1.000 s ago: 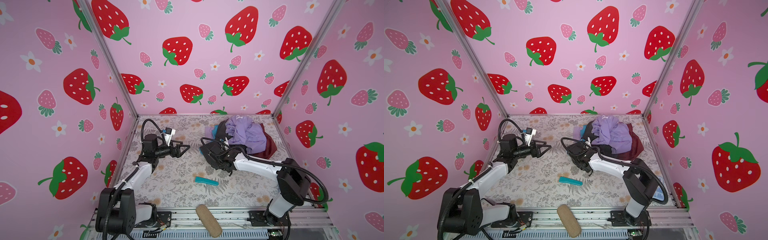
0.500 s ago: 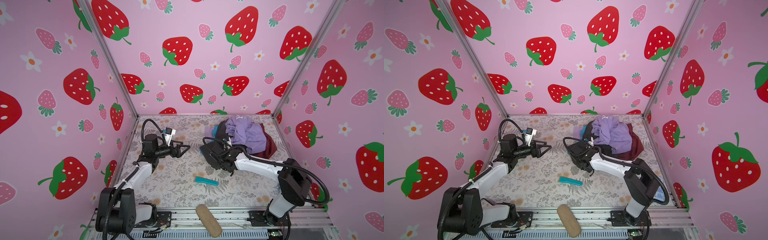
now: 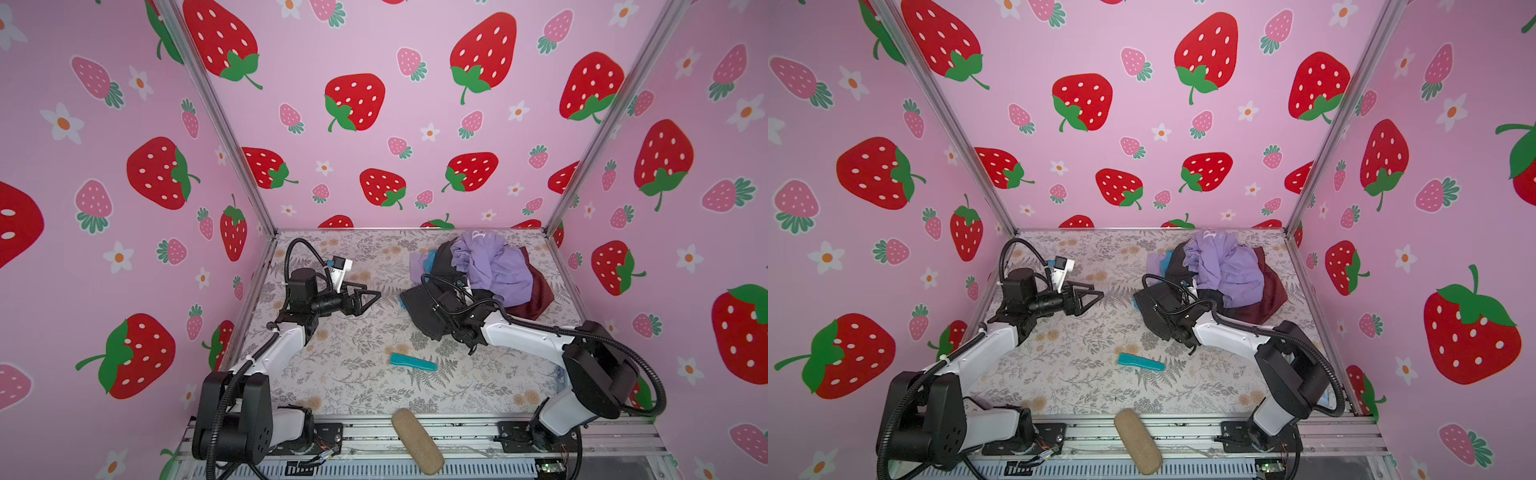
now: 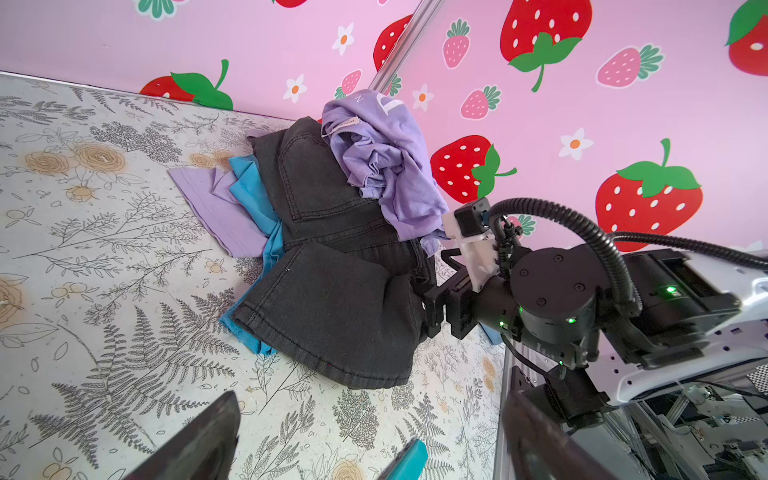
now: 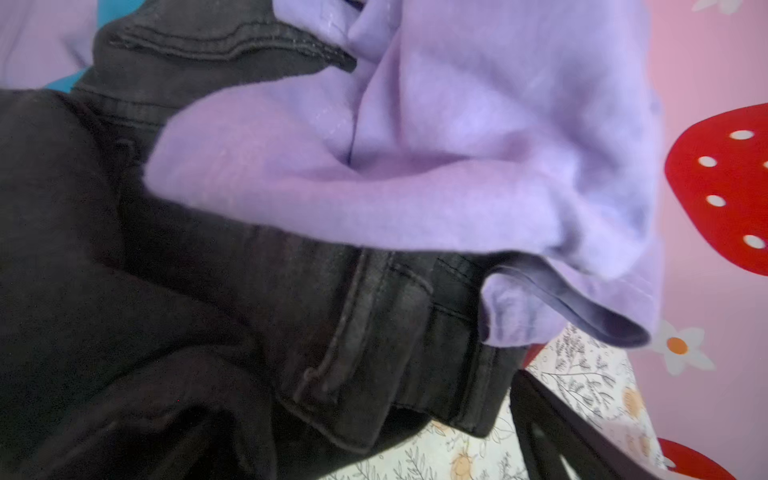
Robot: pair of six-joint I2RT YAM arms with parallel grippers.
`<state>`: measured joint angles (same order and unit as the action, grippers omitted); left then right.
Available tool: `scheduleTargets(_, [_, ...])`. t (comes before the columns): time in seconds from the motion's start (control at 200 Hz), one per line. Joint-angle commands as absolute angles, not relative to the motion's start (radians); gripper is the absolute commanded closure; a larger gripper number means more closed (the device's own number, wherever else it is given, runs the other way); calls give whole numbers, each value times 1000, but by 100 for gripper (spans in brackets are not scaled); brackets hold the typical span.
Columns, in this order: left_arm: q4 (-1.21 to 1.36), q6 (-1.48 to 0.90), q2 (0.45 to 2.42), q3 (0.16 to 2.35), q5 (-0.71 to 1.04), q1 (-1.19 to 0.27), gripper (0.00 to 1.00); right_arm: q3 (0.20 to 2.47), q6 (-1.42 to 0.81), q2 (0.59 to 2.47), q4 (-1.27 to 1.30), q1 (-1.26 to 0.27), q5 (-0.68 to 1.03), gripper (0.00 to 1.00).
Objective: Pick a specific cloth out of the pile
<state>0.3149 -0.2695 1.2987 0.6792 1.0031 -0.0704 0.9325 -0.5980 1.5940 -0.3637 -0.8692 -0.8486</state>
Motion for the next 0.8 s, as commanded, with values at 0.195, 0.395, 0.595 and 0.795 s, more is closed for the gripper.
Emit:
scheduleTargets(0.195, [296, -252, 1319, 707, 1017, -73, 1, 918, -506, 1635, -175, -786, -728, 1])
scheduleTargets(0.395, [289, -249, 1330, 715, 1015, -73, 1, 920, -483, 1668, -142, -755, -660, 0])
scheduleTargets(0.595, [286, -246, 1330, 714, 1014, -73, 1, 917, -469, 1690, -106, -755, -624, 36])
scheduleTargets(0.795, [282, -243, 1324, 716, 1015, -73, 1, 925, -462, 1673, -121, -756, -645, 82])
